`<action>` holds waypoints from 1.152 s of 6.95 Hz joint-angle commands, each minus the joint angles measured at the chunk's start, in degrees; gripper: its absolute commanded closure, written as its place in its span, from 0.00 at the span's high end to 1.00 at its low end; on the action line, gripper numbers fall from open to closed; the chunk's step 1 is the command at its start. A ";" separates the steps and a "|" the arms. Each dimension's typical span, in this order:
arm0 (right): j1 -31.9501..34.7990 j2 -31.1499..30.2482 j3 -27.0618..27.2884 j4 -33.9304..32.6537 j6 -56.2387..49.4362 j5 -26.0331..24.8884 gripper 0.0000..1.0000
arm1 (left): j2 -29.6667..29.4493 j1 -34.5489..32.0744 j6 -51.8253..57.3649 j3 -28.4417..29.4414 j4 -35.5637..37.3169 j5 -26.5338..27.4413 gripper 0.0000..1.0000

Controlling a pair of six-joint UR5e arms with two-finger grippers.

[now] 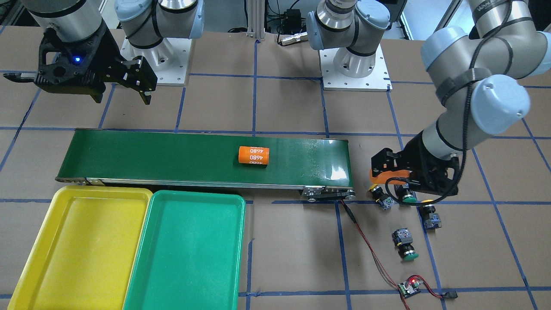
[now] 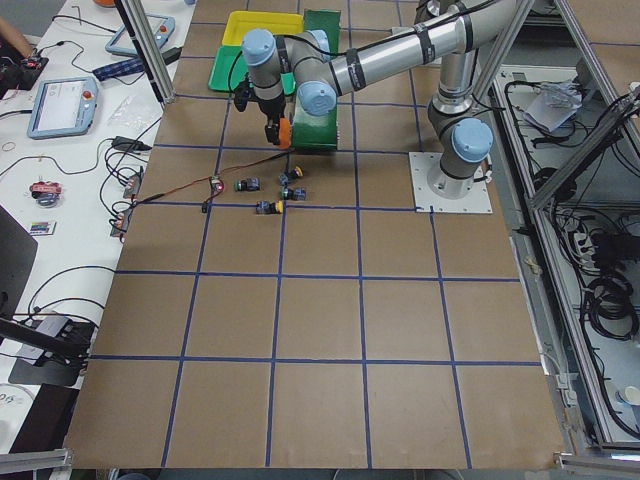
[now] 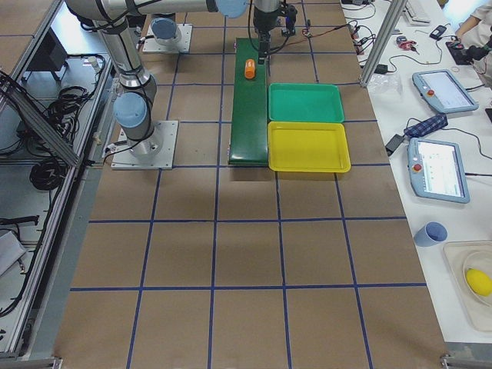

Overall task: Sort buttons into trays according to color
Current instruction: 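Carry the plain orange cylinder with the left gripper to the conveyor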

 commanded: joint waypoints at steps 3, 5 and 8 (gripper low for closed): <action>-0.09 0.00 0.00 0.05 -0.05 0.01 1.00 | -0.60 -9.17 -8.17 -9.82 12.43 0.35 0.00; -0.09 0.09 0.00 -0.03 -0.05 0.01 1.00 | 1.30 -9.27 -7.49 -12.99 12.93 0.44 0.00; -0.18 0.00 0.00 0.05 -0.05 0.01 1.00 | 1.67 -9.35 -7.39 -13.27 12.13 0.79 0.38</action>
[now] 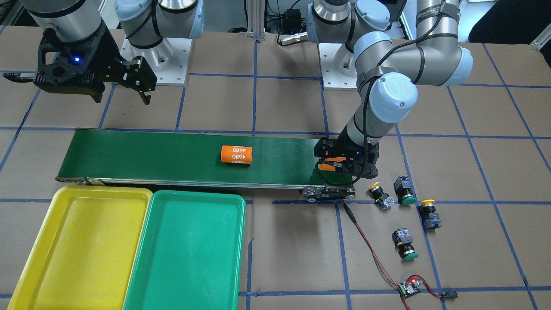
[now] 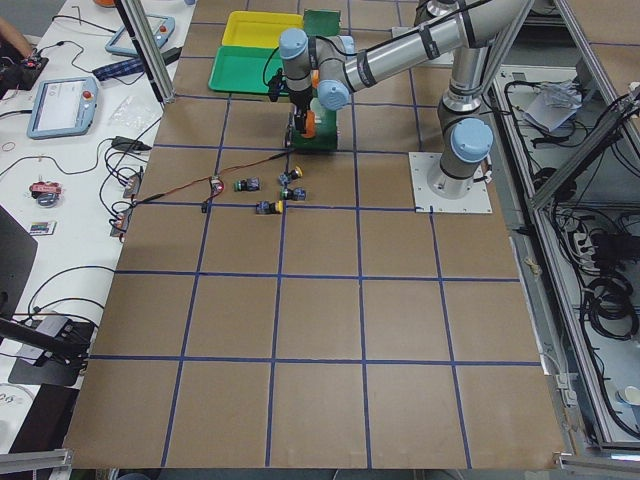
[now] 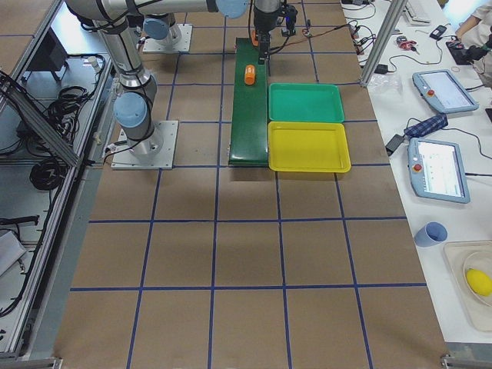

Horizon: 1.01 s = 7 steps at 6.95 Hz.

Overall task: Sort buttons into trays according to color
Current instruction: 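Release the cylinder onto the conveyor and withdraw the left gripper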

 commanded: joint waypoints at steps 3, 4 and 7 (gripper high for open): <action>0.03 -0.02 0.00 0.01 -0.06 0.00 1.00 | 0.94 -0.07 0.06 -1.88 -0.07 0.04 1.00; 0.03 -0.02 0.00 0.01 -0.06 0.00 1.00 | 1.64 -0.15 -0.20 -1.79 -0.07 -0.49 1.00; 0.03 -0.02 0.09 0.01 -0.06 0.00 1.00 | 6.12 1.15 -0.03 6.24 -9.76 0.47 1.00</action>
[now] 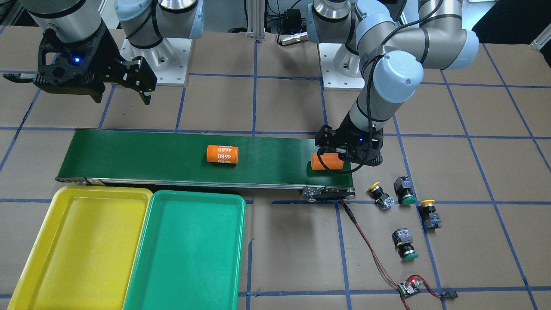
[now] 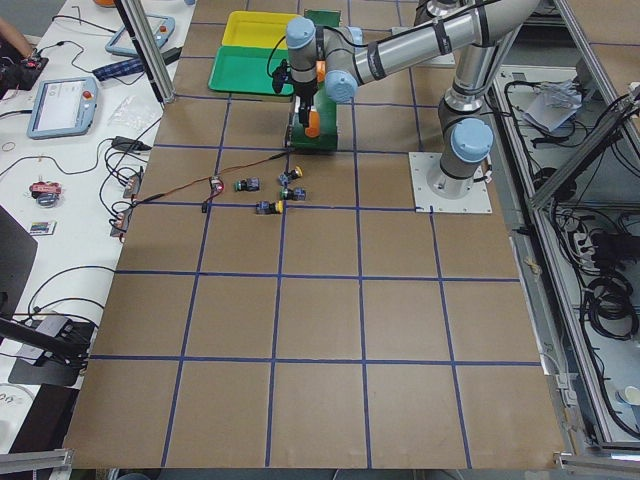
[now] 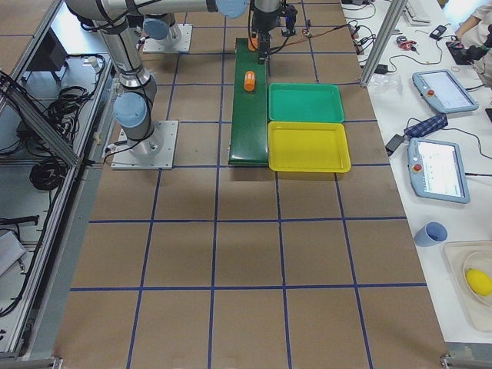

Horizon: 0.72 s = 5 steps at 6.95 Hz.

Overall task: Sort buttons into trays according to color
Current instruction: 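Release the cylinder onto the conveyor and withdraw the left gripper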

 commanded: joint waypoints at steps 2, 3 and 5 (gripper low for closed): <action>0.00 0.00 0.04 0.00 0.00 0.00 1.00 | -0.66 7.89 1.70 11.64 -8.76 6.22 1.00; 0.00 0.00 0.04 0.00 0.00 0.00 1.00 | -2.24 12.99 3.36 12.01 -7.28 6.40 1.00; 0.00 0.00 0.04 0.00 0.00 0.00 1.00 | -8.11 19.34 11.51 10.97 2.44 6.40 1.00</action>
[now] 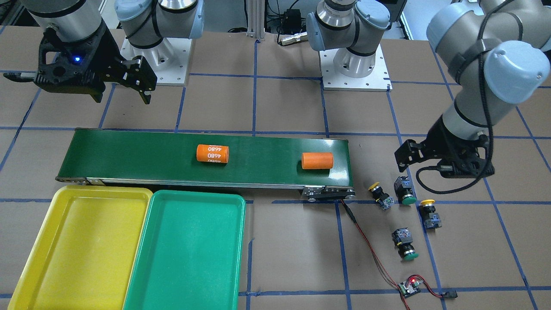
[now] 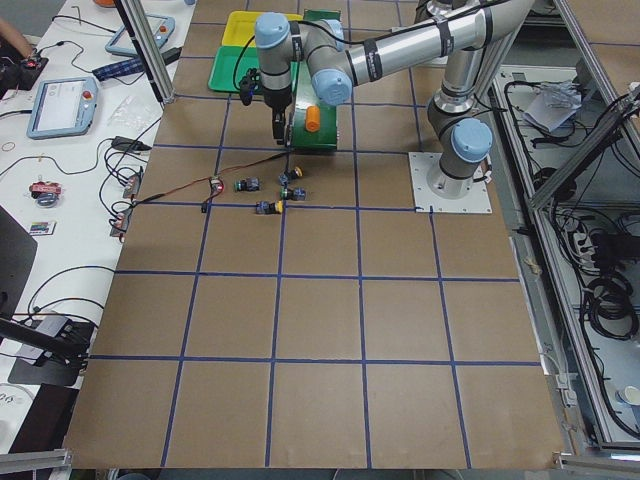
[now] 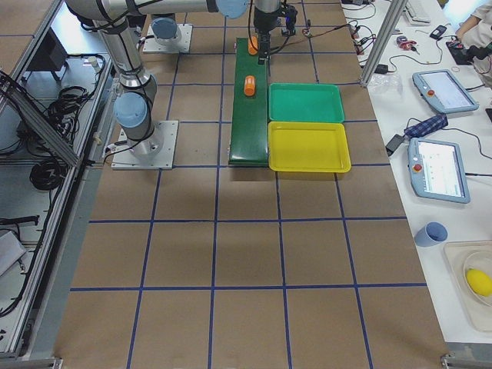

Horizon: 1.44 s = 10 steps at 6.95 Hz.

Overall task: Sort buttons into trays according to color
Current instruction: 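Grasp a yellow-capped push button with the left gripper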

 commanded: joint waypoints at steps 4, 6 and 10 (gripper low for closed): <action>-0.09 -0.01 0.00 0.00 0.00 0.00 1.00 | -14.84 9.38 10.69 0.16 16.76 -0.77 1.00; -0.09 -0.01 0.00 0.00 0.00 0.00 1.00 | -16.35 9.02 10.78 -0.54 16.34 -1.56 1.00; -0.09 -0.01 0.00 0.00 0.00 0.00 1.00 | -20.22 9.02 10.78 -0.46 16.07 -1.56 0.66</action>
